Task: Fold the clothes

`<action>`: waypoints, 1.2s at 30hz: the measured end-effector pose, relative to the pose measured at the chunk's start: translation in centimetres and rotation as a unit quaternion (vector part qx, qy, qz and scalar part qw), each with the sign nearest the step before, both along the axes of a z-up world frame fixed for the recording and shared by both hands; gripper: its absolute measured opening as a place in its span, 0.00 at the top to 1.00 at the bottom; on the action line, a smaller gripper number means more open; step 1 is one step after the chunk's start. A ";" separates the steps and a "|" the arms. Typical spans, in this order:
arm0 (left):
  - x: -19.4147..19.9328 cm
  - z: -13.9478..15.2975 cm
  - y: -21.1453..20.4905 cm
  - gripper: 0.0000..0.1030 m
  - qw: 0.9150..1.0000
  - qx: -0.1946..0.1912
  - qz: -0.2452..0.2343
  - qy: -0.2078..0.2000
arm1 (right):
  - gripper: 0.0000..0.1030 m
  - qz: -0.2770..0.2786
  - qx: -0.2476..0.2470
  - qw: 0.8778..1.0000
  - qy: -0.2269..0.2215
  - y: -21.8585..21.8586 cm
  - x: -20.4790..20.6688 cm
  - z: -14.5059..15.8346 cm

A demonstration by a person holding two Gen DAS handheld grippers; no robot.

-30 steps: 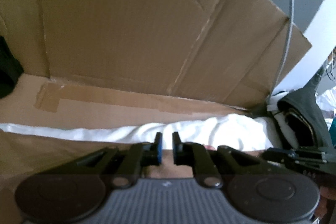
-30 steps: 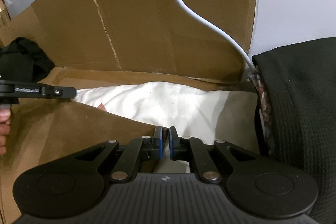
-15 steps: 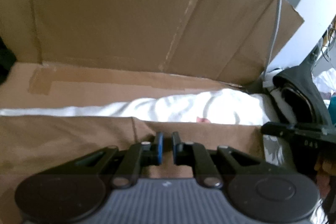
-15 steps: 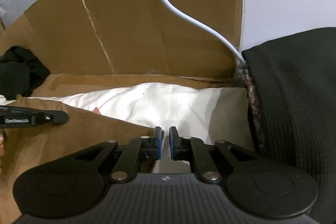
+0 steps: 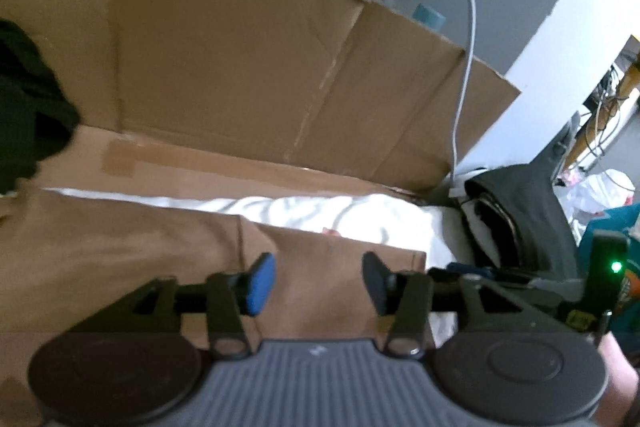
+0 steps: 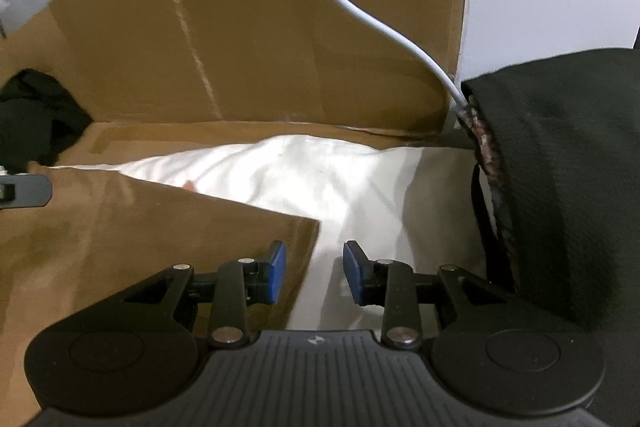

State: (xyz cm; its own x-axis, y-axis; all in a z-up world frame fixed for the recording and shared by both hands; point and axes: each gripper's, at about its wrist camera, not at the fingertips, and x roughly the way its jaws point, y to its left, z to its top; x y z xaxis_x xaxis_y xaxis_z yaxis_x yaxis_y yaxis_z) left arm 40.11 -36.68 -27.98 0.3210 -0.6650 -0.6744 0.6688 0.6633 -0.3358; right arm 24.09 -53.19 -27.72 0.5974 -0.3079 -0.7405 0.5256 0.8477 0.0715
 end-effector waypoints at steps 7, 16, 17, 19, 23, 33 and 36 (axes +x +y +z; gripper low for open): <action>-2.8 6.0 0.9 0.30 0.996 0.022 0.058 0.064 | 0.40 0.041 0.051 0.998 -0.028 2.7 -4.2 6.5; -8.8 17.0 -0.3 0.24 0.995 0.079 0.036 0.051 | 0.11 0.042 0.056 0.996 -0.049 6.0 -10.5 16.6; -9.4 18.0 -0.3 0.24 0.995 0.085 0.039 0.044 | 0.10 0.043 0.059 0.996 -0.052 6.2 -10.9 17.2; -10.5 19.7 -0.1 0.23 0.994 0.095 0.045 0.031 | 0.07 0.043 0.065 0.995 -0.059 6.5 -11.9 18.4; -12.8 22.1 1.3 0.23 0.992 0.102 0.071 0.023 | 0.06 0.057 0.073 0.994 -0.067 7.2 -13.5 20.3; -16.4 24.2 6.4 0.17 0.990 0.098 0.104 0.022 | 0.05 0.087 0.075 0.991 -0.069 10.2 -14.7 22.9; -16.0 23.7 8.5 0.17 0.989 0.103 0.109 0.021 | 0.05 0.088 0.074 0.991 -0.067 11.5 -14.8 22.8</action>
State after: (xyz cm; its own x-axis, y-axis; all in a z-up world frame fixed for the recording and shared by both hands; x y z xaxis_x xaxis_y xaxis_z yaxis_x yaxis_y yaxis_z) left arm 24.10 -28.15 -4.30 0.4107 -0.4312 -0.8034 0.4912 0.8469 -0.2035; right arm 9.32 -41.70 -4.90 0.7284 -0.0839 -0.6800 0.3478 0.9004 0.2615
